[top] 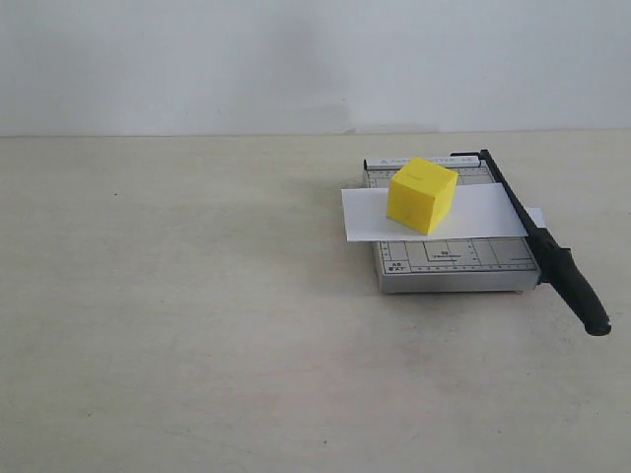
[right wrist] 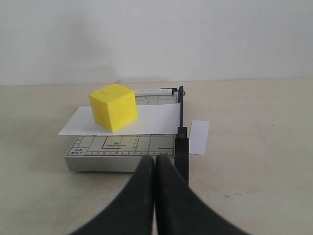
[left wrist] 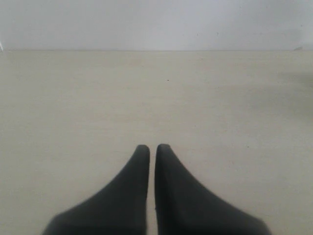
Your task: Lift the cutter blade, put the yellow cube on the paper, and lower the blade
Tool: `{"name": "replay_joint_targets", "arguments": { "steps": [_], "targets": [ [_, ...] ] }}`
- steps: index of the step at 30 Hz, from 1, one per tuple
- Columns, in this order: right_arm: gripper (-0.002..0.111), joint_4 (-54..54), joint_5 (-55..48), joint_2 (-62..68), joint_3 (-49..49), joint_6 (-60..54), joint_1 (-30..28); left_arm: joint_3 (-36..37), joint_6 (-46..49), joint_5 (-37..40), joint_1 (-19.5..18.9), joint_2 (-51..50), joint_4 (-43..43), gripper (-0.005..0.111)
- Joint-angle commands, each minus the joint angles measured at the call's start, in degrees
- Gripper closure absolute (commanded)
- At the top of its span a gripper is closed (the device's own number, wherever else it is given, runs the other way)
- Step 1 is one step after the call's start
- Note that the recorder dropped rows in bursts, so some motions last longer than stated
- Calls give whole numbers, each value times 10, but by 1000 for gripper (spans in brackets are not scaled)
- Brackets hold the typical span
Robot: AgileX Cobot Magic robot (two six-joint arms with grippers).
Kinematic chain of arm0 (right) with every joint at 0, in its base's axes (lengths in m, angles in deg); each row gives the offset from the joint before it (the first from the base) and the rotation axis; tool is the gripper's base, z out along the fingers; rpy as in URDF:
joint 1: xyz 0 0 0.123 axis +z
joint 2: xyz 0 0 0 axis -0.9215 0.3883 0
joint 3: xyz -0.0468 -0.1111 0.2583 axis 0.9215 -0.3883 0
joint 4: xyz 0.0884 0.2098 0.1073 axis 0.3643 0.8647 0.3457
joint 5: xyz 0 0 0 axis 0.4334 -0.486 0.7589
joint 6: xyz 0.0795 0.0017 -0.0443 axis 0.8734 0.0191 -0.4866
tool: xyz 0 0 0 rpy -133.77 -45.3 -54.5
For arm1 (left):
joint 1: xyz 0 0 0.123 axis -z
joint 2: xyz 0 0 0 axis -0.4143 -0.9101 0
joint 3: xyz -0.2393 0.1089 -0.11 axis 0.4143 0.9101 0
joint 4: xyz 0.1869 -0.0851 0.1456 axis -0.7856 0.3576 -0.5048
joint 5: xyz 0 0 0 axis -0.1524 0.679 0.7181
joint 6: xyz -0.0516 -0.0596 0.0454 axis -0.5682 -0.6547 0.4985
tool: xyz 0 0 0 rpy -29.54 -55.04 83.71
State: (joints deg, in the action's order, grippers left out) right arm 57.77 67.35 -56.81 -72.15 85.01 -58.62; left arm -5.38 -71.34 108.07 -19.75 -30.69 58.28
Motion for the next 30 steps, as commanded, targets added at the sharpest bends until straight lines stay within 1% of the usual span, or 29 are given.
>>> {"name": "replay_joint_targets", "arguments": {
  "steps": [1, 30],
  "targets": [
    [108, -3, -3, -4, -3, 3, 0, 2, 2, -6, -1, 2, -1, 102],
    [108, 3, -3, -4, -3, 3, 0, 2, 2, -6, -1, 2, -1, 102]
  ]
}}
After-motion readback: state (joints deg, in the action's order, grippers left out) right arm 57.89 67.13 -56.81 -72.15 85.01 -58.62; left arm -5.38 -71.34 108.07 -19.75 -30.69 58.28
